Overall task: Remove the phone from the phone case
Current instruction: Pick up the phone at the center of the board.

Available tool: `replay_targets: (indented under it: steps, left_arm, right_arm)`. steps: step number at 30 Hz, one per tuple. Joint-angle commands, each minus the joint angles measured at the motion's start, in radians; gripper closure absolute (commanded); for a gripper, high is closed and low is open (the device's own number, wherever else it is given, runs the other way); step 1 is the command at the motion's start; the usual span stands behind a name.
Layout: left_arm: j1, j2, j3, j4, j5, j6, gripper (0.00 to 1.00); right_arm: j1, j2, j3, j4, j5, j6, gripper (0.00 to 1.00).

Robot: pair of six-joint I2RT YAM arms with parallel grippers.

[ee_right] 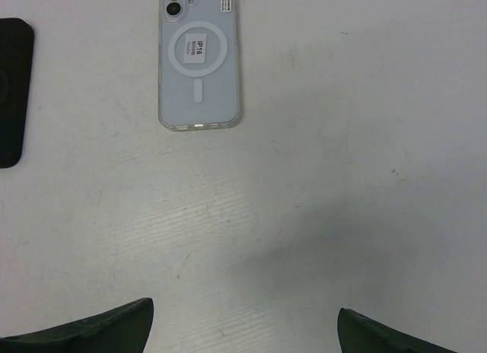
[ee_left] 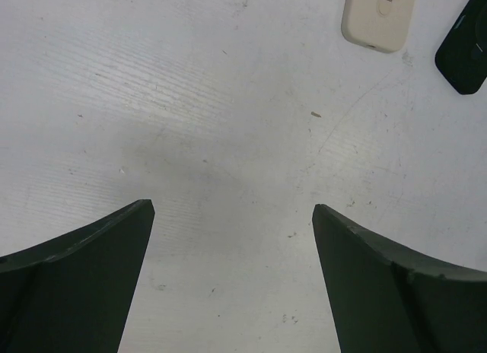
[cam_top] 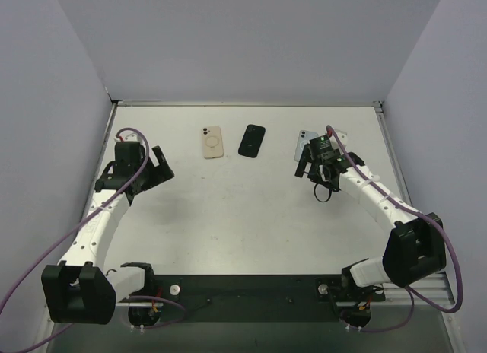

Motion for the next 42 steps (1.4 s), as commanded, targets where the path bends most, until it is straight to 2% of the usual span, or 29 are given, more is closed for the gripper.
replay_targets:
  steps: [1,12,17,20,24,26,34,42]
  left_arm:
    - [0.006,-0.014,0.003,-0.022,-0.032,-0.025,0.03]
    - [0.005,0.055,-0.006,-0.093,-0.064,-0.008,0.04]
    - [0.005,0.083,0.000,-0.102,0.000,-0.031,0.03]
    - [0.002,0.089,0.014,-0.117,0.097,-0.032,0.03]
    - [-0.017,0.028,0.026,-0.136,0.072,-0.034,0.03]
    - [-0.033,-0.036,0.018,-0.130,0.008,-0.028,0.03]
    - [-0.058,-0.132,0.002,-0.127,-0.119,0.023,0.03]
    - [-0.060,-0.061,0.025,-0.150,-0.043,0.001,0.04]
  right_arm:
    - [0.014,-0.023,0.030,-0.037,0.057,-0.008,0.00]
    - [0.022,0.047,0.117,-0.039,0.014,-0.015,0.03]
    - [0.014,0.222,0.344,-0.102,0.037,-0.118,0.02]
    - [-0.013,0.357,0.513,-0.155,0.028,-0.135,0.02]
    - [-0.079,0.517,0.683,-0.206,-0.024,-0.137,0.01]
    - [-0.108,0.593,0.753,-0.211,-0.111,-0.143,0.01]
    - [-0.176,0.811,0.942,-0.286,-0.188,-0.172,0.00]
    - [-0.196,0.903,0.993,-0.289,-0.234,-0.230,0.00]
